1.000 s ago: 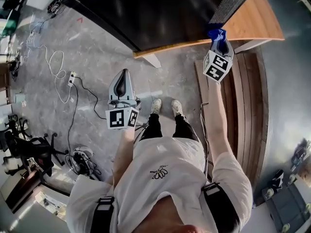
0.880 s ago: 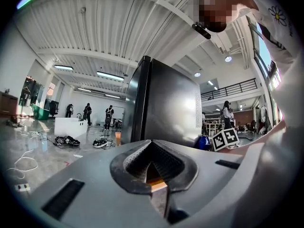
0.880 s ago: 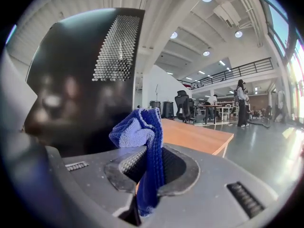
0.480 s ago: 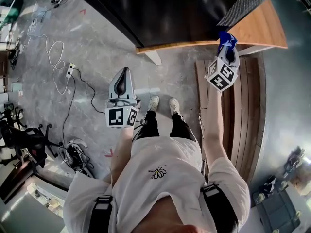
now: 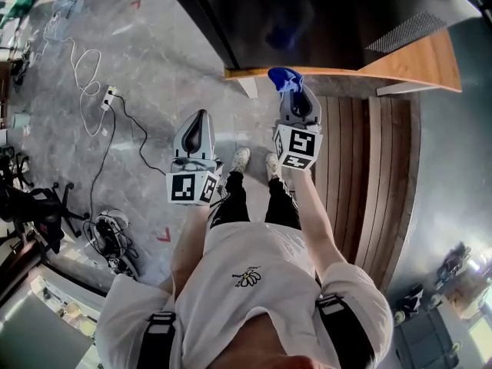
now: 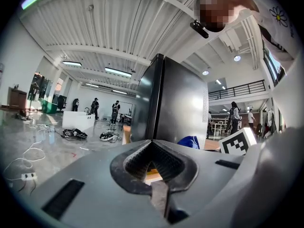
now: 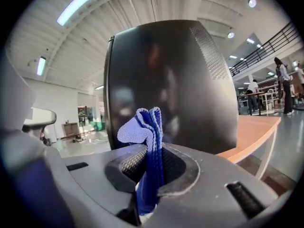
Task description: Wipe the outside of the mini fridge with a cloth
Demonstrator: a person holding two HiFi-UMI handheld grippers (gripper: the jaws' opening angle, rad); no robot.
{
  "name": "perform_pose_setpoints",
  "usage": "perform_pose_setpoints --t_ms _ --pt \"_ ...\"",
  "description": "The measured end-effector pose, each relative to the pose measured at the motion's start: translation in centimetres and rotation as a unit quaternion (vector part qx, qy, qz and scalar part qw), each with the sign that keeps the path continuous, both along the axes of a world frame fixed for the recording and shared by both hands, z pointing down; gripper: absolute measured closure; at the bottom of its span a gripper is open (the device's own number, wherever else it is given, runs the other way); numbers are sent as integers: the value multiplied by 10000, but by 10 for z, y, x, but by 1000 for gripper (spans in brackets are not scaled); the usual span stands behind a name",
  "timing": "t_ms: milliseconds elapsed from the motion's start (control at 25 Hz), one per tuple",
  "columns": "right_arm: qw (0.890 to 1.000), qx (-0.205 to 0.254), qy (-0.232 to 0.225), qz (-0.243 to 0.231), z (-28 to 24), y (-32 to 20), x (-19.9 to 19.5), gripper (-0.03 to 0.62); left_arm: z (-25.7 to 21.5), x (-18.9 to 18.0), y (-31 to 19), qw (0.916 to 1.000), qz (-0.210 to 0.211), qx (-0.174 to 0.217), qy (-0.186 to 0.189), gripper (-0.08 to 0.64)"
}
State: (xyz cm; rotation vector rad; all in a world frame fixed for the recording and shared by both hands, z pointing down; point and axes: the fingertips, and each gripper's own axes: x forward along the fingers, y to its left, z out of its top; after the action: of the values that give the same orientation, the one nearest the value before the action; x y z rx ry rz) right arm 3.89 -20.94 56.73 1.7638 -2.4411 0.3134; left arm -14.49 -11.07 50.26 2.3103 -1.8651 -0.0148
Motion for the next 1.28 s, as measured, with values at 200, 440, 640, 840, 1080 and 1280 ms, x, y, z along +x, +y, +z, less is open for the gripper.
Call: perform_pose_setpoints --t_ms 200,440,640,840,1080,1280 --pt "9960 -62 -110 -880 18 7 -97 529 24 -25 9 9996 -162 -228 -37 555" --pt "9910 76 -18 -1334 31 -10 -161 531 55 -43 13 9985 -261 -487 41 555" --pt "9888 223 271 -1451 35 -24 -167 531 52 -47 4 9990 -225 -388 79 555" --pt "9896 256 315 -1380 37 -24 -153 531 57 -35 -5 9990 -100 -425 89 555" --pt "9934 289 452 -1011 38 -31 -105 529 61 -7 -13 9989 141 -433 83 555" --pt "9962 273 492 -672 44 -44 -53 531 68 20 -23 9982 318 -505 71 555"
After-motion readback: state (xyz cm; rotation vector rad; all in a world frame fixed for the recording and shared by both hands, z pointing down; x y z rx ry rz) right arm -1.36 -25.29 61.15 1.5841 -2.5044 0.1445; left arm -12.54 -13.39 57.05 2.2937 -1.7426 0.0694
